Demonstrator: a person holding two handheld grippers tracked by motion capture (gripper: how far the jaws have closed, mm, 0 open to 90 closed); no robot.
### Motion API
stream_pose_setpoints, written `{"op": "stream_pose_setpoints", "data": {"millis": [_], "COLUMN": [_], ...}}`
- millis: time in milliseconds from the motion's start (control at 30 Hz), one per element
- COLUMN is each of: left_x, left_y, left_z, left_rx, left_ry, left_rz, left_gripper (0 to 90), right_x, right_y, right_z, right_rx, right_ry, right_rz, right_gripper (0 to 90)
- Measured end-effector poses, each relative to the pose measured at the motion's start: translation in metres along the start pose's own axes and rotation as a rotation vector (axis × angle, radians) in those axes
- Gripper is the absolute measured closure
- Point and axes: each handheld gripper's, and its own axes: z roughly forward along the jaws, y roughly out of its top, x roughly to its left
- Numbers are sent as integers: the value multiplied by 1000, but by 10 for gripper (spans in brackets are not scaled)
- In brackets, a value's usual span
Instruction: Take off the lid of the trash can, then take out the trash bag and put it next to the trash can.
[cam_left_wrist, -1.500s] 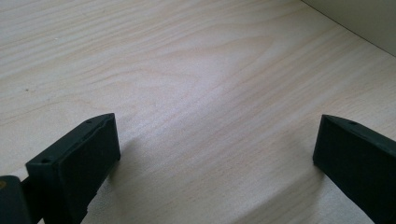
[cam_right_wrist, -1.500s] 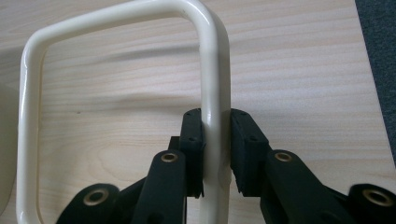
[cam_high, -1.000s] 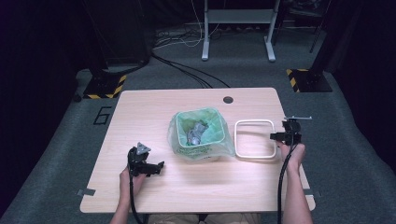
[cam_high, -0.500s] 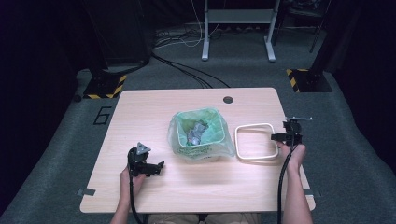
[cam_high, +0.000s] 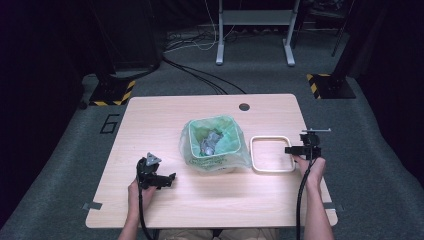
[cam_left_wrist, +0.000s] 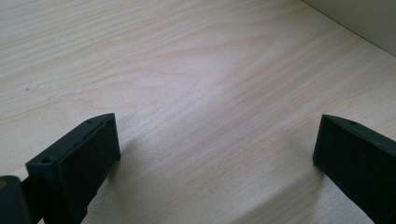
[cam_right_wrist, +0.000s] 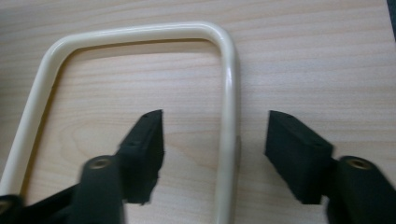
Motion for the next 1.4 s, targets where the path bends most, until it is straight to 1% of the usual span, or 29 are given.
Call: {"op": "stream_pose_setpoints", "data": {"millis": [33, 67, 100, 133, 167, 200, 233, 267, 367, 400, 433, 467, 500, 600, 633, 733, 767, 800, 967, 1033, 1167, 1300, 1367, 1400], "left_x": [0, 0, 0, 0, 0, 0, 0, 0, 0, 0, 0, 0, 0, 0, 0, 0, 0, 0, 1, 1, 1, 0, -1, -2], "left_y": [0, 0, 0, 0, 0, 0, 0, 0, 0, 0, 0, 0, 0, 0, 1, 1, 1, 1, 0, 0, 0, 0, 1, 2], "left_z": [0, 0, 0, 0, 0, 0, 0, 0, 0, 0, 0, 0, 0, 1, 1, 1, 1, 1, 0, 0, 0, 0, 1, 2], "left_rx": [0, 0, 0, 0, 0, 0, 0, 0, 0, 0, 0, 0, -1, -2, -1, 2, 2, 0, 0, -2, -1, -1, -3, -2], "left_ry": [0, 0, 0, 0, 0, 0, 0, 0, -1, -2, -2, -2, -2, -2, -1, 10, 10, 17, 12, 12, 14, 21, 16, 13], "left_rz": [0, 0, 0, 0, 0, 0, 0, 0, 0, 1, 1, 1, 3, 1, 1, -9, -9, -23, -17, -16, -16, -29, -18, -16], "left_gripper": [4, 4, 4, 4, 4, 4, 4, 4, 4, 4, 4, 4, 4, 4, 4, 4, 5, 6, 7, 5, 2, 2, 3, 4], "right_x": [0, 4, 6, 6, 9, 10, 12, 13, 19, 21, 23, 23, 29, 36, 38, 43, 45, 47, 53, 59, 68, 74, 77, 78], "right_y": [0, -3, -4, -4, -8, -9, -10, -12, -16, -17, -18, -18, -21, -27, -29, -35, -36, -38, -43, -46, -49, -52, -53, -54], "right_z": [0, -4, -5, -5, -9, -11, -12, -13, -17, -18, -19, -19, -23, -29, -30, -32, -31, -30, -24, -22, -25, -30, -33, -33], "right_rx": [0, -15, -19, -19, -39, -51, -52, -55, -61, -66, -65, -65, -78, -97, -97, -102, -105, -105, -95, -97, -93, -99, -96, -96], "right_ry": [0, 6, 8, 8, 17, 22, 30, 39, 43, 48, 54, 54, 64, 55, 64, 71, 78, 76, 89, 98, 106, 115, 121, 116], "right_rz": [0, -43, -51, -51, -79, -89, -97, -115, -148, -165, -171, -171, -210, -250, -263, -283, -278, -281, -294, -318, -342, -372, -386, -386], "right_gripper": [310, 210, 182, 182, 136, 127, 98, 69, 23, 12, 1, 1, 0, 0, 0, 0, 0, 0, 0, 0, 0, 0, 0, 0]}}
